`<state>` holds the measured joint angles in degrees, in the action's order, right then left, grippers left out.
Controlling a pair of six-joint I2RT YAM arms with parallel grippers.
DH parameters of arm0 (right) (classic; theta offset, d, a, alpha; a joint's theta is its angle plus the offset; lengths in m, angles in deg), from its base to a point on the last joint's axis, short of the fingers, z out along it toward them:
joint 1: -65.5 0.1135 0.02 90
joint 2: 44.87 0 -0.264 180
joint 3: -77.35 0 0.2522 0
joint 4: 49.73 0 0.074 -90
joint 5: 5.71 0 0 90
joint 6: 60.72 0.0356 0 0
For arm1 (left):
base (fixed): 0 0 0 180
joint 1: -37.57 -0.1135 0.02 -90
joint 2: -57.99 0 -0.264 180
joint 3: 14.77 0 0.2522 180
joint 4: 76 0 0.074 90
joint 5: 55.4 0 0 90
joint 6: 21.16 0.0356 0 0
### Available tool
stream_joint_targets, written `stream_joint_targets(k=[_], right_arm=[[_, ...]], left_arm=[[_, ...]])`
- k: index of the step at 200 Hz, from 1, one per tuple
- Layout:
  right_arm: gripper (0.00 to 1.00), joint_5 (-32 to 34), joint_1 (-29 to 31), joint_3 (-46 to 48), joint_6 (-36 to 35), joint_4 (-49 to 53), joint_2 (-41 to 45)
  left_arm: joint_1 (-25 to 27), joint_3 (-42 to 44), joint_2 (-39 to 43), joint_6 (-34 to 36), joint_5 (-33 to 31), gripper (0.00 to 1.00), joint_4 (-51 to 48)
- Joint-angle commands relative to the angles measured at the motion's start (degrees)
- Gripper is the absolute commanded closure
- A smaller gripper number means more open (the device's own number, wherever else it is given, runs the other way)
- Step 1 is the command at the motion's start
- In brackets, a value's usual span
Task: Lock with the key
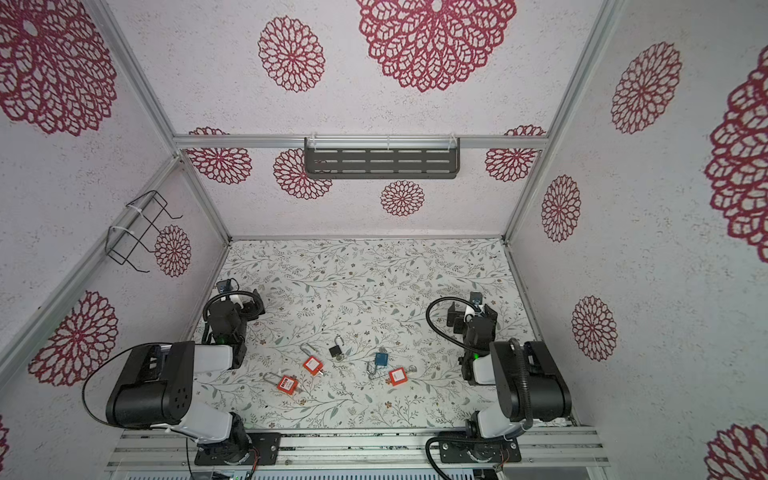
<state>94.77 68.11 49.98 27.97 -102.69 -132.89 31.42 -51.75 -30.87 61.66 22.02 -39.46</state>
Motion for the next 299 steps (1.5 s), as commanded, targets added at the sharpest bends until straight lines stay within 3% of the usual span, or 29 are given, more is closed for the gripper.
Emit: stream_joint_targets(k=[1,178,210,242,264,281,299], right_arm=[[0.01,0.4,-0.3,-0.7,1.3,-2.5,0.1],[0.01,-1.1,-0.5,-0.2,0.9,-3.5,0.1],[0.03,-2.3,-0.3,1.2,0.2,-2.1,5.2],[0.03,-6.4,0.3,-2.3,-1.5,11.5,15.0],[0.02,-12.6,0.5,-9.5,0.6,27.5,21.4],[0.06,-16.5,2.0,-14.9,2.2,37.0,23.5],[0.07,-16.4,6.7,-20.0,-1.6,47.5,24.8]], left_arm=[[-0.4,-0.7,-0.5,-0.3,-0.2,0.03,1.4],[-0.5,-0.6,-0.4,-0.4,-0.1,0.03,1.7],[-0.6,1.2,2.1,-1.0,-1.0,0.03,3.3],[-0.3,-0.4,10.8,-0.7,-1.4,0.03,-6.3],[1.8,-6.2,19.2,-2.9,-6.7,0.03,-22.7],[3.7,-13.4,23.2,-5.0,-3.9,0.03,-38.8],[6.2,-17.4,24.8,-5.8,-0.8,0.03,-46.3]])
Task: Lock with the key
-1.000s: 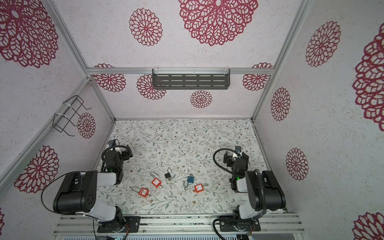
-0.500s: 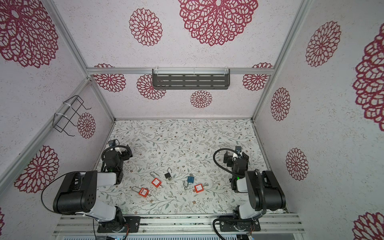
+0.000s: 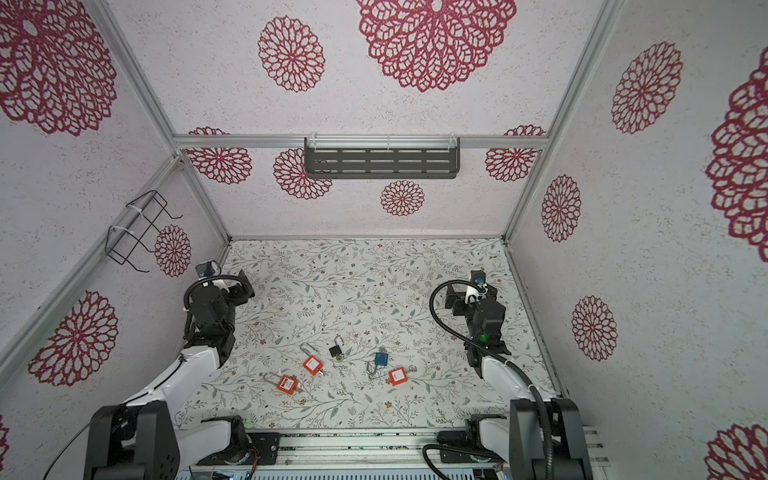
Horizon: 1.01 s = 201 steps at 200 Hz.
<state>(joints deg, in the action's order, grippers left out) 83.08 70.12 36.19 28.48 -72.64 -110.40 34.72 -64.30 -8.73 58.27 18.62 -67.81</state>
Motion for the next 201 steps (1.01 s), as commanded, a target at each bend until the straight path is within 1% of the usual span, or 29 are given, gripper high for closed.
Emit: stream_joint_targets(k=[1,18,30,44,53,63,71,80,100,109,131,164,201], right_arm=[[0.07,-4.7,5.1,-6.5,-2.4,18.1,2.3],[0.07,-4.7,9.7,-12.5,-7.7,29.5,1.7],[0.09,-6.8,12.5,-16.0,-14.2,35.9,0.7],[0.13,-10.2,14.9,-17.6,-25.9,41.1,-0.3],[0.16,-12.9,15.8,-18.0,-34.7,44.8,-1.0],[0.17,-16.7,16.3,-19.4,-45.4,51.4,-2.2],[0.23,-18.4,16.7,-21.3,-52.0,57.4,-3.9],[0.29,-19.1,17.1,-23.8,-55.9,63.2,-6.3],[0.31,-21.4,18.0,-28.0,-63.8,74.8,-10.6],[0.31,-21.2,18.9,-27.6,-66.0,76.2,-11.0],[0.32,-17.9,22.4,-24.1,-71.0,75.3,-10.2],[0.35,-19.0,24.6,-23.4,-72.5,76.8,-10.6],[0.35,-19.1,28.5,-22.7,-74.2,77.4,-13.4]], left_arm=[[3.1,-5.0,2.8,-2.5,2.9,0.03,-18.4],[4.5,-6.8,3.4,-4.1,8.2,0.03,-23.9],[5.7,-7.1,3.2,-3.7,9.8,0.03,-25.5],[7.2,-6.6,3.0,-2.1,9.9,0.03,-25.5],[8.0,-6.4,2.7,-1.4,9.7,0.03,-25.1],[8.3,-6.9,2.5,-1.1,10.3,0.03,-25.4],[8.4,-7.2,2.3,-1.4,10.9,0.03,-25.7],[8.4,-7.2,2.1,-1.9,10.9,0.03,-25.5],[8.7,-6.9,2.2,-1.8,9.7,0.03,-25.2],[8.9,-6.8,2.2,-1.6,9.4,0.03,-25.3],[9.0,-6.8,1.8,-1.3,9.4,0.03,-25.3],[9.6,-6.9,1.4,-0.5,9.2,0.03,-25.7],[10.4,-6.7,1.4,0.8,8.8,0.03,-26.0]])
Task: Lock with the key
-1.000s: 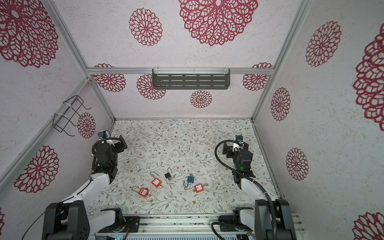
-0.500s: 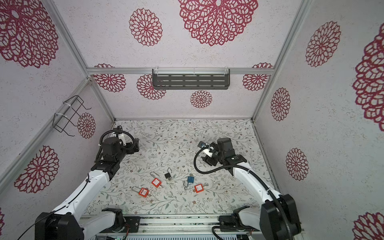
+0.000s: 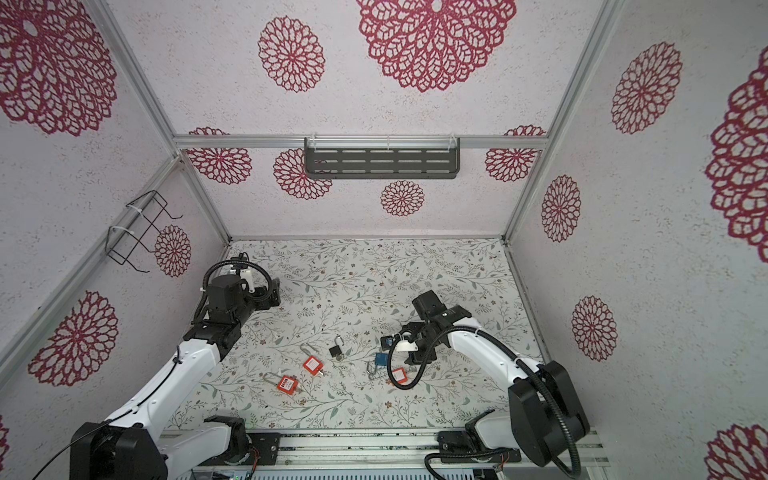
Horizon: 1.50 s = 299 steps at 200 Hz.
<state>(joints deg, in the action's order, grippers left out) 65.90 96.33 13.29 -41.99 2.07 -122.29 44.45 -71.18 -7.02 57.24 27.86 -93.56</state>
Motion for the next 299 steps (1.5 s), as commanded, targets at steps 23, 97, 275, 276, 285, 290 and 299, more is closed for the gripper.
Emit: stream_joint_targets(k=[23,97,275,276,285,290,299], right_arm=[[0.35,-2.1,3.6,0.5,-3.8,1.7,-3.2],[0.36,-1.2,6.1,2.8,-4.1,0.4,-5.1],[0.44,0.5,8.0,5.5,-4.1,-5.7,-9.0],[0.44,0.5,8.0,5.5,-4.1,-5.7,-9.0],[0.42,0.7,8.0,5.7,-4.2,-5.9,-9.0],[0.42,0.8,8.1,5.7,-4.1,-6.0,-9.1],[0.41,1.0,8.1,5.7,-4.2,-6.0,-9.2]], left_arm=[[1.2,0.3,0.1,2.4,-1.0,0.03,-0.4],[2.0,0.1,-0.3,3.0,-1.0,0.03,-0.4],[2.9,-0.3,-1.3,3.9,-1.3,0.03,-1.3],[2.9,-0.3,-1.3,3.9,-1.3,0.03,-1.4],[2.9,-0.3,-1.3,4.0,-1.3,0.03,-1.4],[2.9,-0.4,-1.3,4.0,-1.3,0.03,-1.4],[3.0,-0.5,-1.3,4.0,-1.3,0.03,-1.4]])
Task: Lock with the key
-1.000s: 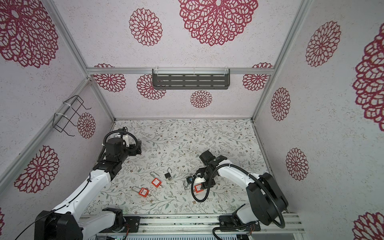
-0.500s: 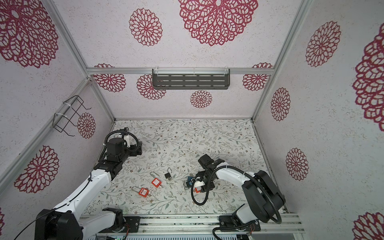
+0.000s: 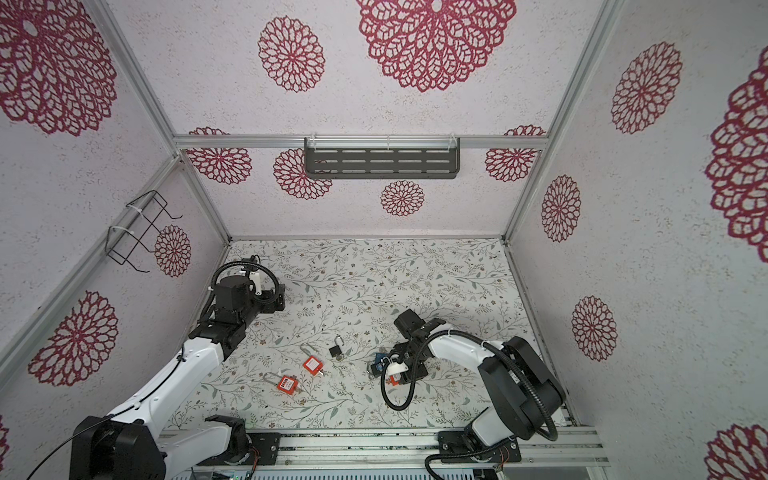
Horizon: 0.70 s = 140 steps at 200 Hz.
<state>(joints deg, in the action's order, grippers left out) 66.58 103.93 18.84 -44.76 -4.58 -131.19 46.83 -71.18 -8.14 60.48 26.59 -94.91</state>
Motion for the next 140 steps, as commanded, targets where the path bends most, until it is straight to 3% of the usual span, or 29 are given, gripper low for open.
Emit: stream_joint_targets(k=[1,102,140], right_arm=[[0.41,0.3,0.5,0.1,-1.3,0.6,-0.3],[0.41,0.6,0.9,1.2,-1.4,0.0,-0.8],[0.47,0.7,0.9,1.6,-1.4,-0.5,-0.6]], left_arm=[[0.6,-0.4,-0.1,0.8,0.0,0.03,0.0],[0.8,-0.5,-0.6,1.0,-0.1,0.03,-0.2],[0.9,-0.6,-0.8,1.0,0.0,0.03,-0.3]])
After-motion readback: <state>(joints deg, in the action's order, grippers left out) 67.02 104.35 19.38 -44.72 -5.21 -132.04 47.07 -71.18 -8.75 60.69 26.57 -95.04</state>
